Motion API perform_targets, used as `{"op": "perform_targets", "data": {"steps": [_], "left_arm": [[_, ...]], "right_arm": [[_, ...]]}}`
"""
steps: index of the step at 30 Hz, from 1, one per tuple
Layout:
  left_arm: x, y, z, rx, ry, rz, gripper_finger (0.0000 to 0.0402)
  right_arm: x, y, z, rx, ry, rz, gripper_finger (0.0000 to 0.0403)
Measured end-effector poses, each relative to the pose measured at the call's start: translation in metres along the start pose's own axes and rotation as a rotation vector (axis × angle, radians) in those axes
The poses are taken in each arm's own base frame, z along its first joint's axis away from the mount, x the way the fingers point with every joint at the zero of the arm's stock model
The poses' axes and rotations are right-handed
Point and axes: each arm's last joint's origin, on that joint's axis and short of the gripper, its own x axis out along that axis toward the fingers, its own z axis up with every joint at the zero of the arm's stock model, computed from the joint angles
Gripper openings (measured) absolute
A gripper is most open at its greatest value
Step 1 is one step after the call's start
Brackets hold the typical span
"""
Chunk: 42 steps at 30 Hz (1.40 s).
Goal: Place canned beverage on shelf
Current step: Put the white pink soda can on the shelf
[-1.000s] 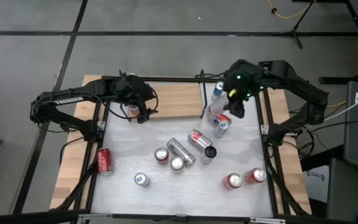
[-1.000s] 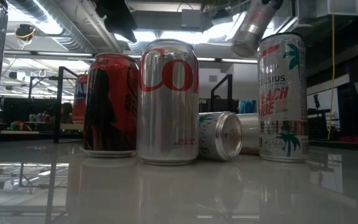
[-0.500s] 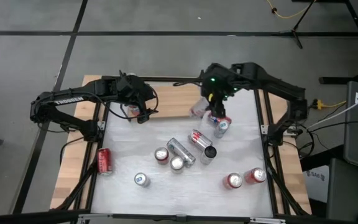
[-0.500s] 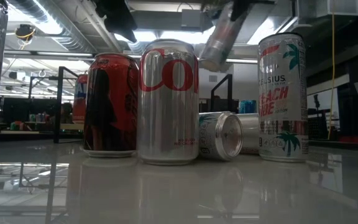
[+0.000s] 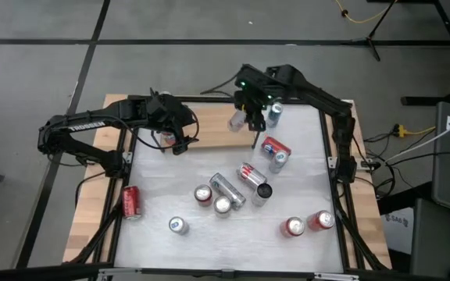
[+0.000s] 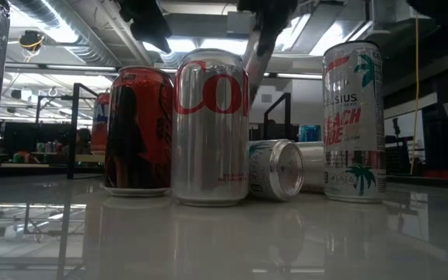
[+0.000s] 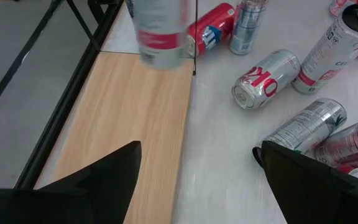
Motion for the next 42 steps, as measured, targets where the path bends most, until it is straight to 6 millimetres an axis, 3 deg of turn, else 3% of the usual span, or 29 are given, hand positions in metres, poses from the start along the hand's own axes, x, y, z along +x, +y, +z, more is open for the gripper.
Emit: {"op": "perform_targets", "data": {"steps": [7,14,30,42], "left_arm": [[0.000,0.000,0.000,0.000,0.000,0.000,0.0322],[0.000,0.000,0.000,0.000,0.000,0.000,0.0322],[0.002,0.000,0.000,0.001,0.007,0.000,0.0322],[0.038,-0.002,-0.009,0.011,0.070,-0.002,0.0322]], "right_arm": [[0.034,-0.039,-0.011,0.042,0.084,0.001,0.0250],[0.054,-0.062,-0.021,0.048,0.112,0.033,0.0250],[0.067,-0.069,-0.018,-0.010,0.095,0.040,0.0250],[0.081,-0.071,-0.022,-0.007,0.184,0.012,0.0250]]}}
